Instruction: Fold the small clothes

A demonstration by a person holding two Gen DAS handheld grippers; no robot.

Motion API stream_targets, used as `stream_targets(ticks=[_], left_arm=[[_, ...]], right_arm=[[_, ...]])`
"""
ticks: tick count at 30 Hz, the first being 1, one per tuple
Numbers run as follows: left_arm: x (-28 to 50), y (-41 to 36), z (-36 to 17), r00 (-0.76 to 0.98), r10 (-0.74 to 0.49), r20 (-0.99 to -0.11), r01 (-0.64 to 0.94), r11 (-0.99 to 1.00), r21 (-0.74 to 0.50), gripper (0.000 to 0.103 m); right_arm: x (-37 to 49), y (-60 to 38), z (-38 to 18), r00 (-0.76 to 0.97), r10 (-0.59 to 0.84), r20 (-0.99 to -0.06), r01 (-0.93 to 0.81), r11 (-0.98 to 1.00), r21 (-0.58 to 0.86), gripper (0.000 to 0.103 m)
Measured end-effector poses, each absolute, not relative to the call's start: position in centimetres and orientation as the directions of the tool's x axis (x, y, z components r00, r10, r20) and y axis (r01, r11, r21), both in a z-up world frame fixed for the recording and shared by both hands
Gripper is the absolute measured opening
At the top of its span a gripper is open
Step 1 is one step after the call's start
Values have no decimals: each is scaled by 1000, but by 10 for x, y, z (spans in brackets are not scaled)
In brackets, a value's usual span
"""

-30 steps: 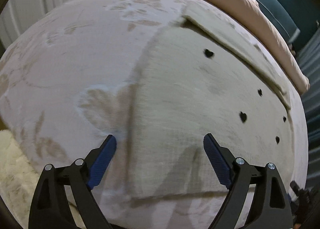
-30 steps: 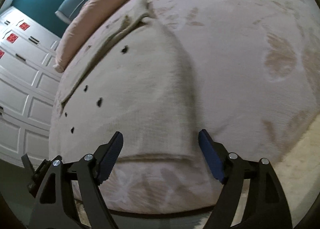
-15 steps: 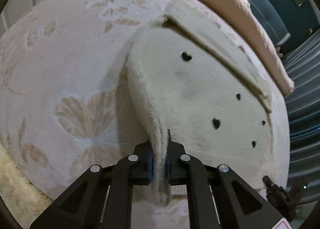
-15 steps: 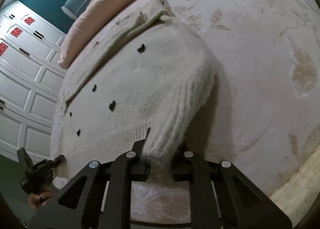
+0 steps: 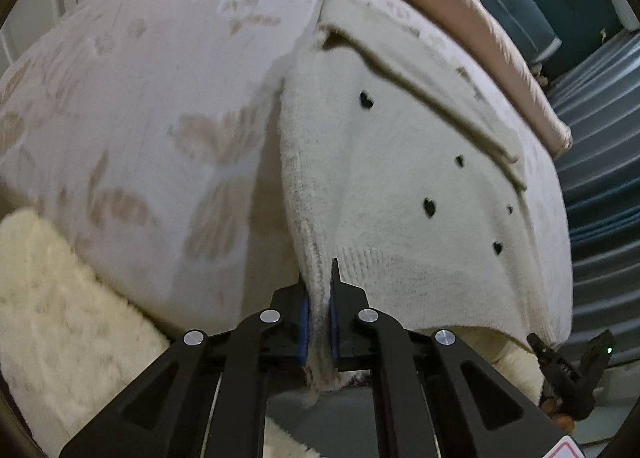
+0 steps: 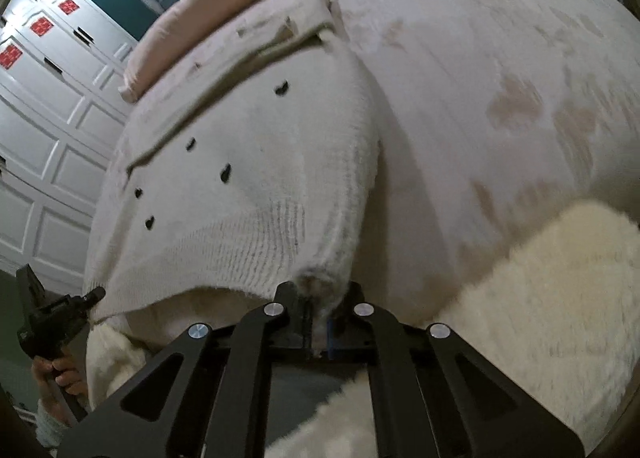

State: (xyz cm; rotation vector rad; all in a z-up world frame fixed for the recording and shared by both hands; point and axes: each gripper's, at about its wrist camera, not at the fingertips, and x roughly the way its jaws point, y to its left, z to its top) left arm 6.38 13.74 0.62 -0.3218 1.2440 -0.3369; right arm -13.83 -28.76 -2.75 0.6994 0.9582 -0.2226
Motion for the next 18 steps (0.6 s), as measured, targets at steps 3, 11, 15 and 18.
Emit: stream_targets(ticks=[3, 11, 15, 18], left_arm=[[66, 131, -4, 282, -398, -873, 65, 916, -396, 8], [87, 122, -14, 347, -299, -889, 4, 948, -318, 53], [100, 125, -29, 322, -333, -886, -51, 929, -367, 55], [103, 121, -23, 307, -398, -865, -2, 908, -419, 23]], right_arm=[[-137, -291, -36, 571, 151, -807, 481, 734, 479, 8], [-112, -297, -46, 565, 145, -812, 506, 716, 481, 54], [-102, -300, -52, 579, 176, -796, 503, 691, 519, 50], [-97, -296, -45, 582, 169, -795, 487, 710, 508, 9]])
